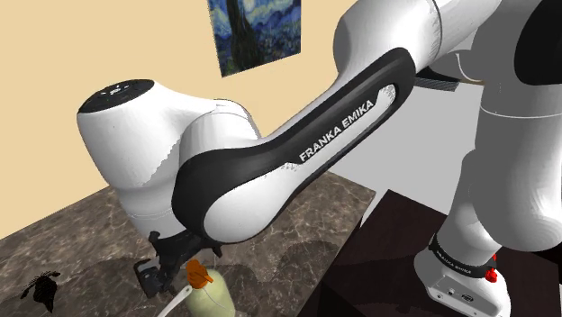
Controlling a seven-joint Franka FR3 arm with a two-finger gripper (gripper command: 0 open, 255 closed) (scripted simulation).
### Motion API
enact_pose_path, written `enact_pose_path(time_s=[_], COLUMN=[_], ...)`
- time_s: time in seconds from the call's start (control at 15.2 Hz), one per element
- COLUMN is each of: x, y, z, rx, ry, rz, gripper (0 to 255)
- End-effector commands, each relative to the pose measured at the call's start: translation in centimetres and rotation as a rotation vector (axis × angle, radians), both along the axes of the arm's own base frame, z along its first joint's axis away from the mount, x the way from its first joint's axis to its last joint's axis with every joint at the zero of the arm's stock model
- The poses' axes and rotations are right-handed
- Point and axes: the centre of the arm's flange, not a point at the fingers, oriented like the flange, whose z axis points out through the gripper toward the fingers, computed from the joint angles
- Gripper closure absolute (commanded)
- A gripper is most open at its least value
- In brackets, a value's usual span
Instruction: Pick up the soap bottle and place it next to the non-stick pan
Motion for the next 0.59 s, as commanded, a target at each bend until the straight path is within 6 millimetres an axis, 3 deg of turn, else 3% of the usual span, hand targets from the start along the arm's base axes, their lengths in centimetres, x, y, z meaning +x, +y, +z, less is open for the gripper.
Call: enact_pose_path(time_s=[0.0,0.13,0.53], x=[-0.1,-0.1,-0.1], y=[-0.2,-0.3,-0.3], z=[2.0,4.4,4.4], rx=[0.0,0.0,0.0], ry=[0.0,0.0,0.0], rz=[0.0,0.0,0.0], gripper=[0,0,0])
